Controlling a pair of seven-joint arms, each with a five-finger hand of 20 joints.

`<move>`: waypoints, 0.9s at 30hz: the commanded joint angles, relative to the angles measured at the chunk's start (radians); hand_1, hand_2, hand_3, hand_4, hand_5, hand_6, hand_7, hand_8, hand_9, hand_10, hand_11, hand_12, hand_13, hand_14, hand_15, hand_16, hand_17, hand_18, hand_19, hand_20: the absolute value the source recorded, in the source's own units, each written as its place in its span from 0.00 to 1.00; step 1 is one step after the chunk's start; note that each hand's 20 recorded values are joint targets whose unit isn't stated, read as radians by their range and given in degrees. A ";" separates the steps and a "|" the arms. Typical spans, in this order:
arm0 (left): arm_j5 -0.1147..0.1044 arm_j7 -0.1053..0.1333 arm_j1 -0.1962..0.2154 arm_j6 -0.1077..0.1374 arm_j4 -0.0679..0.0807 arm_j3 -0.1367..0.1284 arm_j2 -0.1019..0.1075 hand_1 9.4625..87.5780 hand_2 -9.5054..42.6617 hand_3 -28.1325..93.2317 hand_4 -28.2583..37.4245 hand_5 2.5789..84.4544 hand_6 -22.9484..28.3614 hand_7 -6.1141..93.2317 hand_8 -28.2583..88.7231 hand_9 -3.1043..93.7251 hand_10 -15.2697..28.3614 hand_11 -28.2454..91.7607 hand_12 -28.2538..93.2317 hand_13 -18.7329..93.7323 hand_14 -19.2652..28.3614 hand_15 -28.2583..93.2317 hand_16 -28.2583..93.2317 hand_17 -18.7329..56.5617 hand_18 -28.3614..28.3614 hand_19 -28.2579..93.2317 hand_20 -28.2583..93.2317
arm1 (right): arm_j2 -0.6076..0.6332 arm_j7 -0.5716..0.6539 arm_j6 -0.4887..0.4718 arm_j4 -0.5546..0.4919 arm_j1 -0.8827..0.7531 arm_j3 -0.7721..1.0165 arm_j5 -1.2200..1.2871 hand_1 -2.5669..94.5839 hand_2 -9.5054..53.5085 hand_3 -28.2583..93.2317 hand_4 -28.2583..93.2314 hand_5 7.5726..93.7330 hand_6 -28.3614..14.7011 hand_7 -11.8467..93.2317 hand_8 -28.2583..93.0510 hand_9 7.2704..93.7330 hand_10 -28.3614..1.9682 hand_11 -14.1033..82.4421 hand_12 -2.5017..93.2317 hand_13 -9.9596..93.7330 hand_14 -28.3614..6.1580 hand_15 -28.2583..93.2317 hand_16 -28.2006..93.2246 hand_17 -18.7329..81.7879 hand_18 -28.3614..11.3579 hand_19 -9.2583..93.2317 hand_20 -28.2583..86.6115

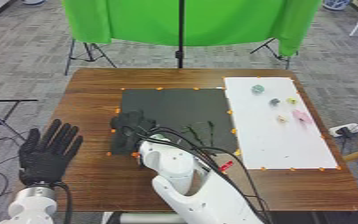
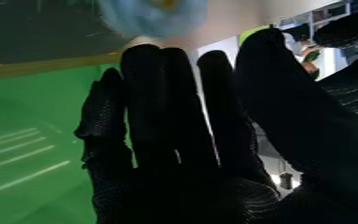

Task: Arrange flowers

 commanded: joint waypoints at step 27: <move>0.048 -0.001 0.050 0.004 -0.027 -0.056 -0.065 0.22 0.44 0.83 0.00 0.51 0.60 0.19 0.15 0.45 0.67 0.40 0.32 0.47 0.69 0.44 0.21 0.20 0.74 0.52 0.35 | 0.528 0.377 0.073 -0.169 -0.206 0.696 0.297 0.44 0.00 0.91 0.00 0.40 0.53 0.21 0.15 0.39 0.37 0.25 0.19 0.47 0.39 0.47 0.41 0.35 0.19 0.76 0.50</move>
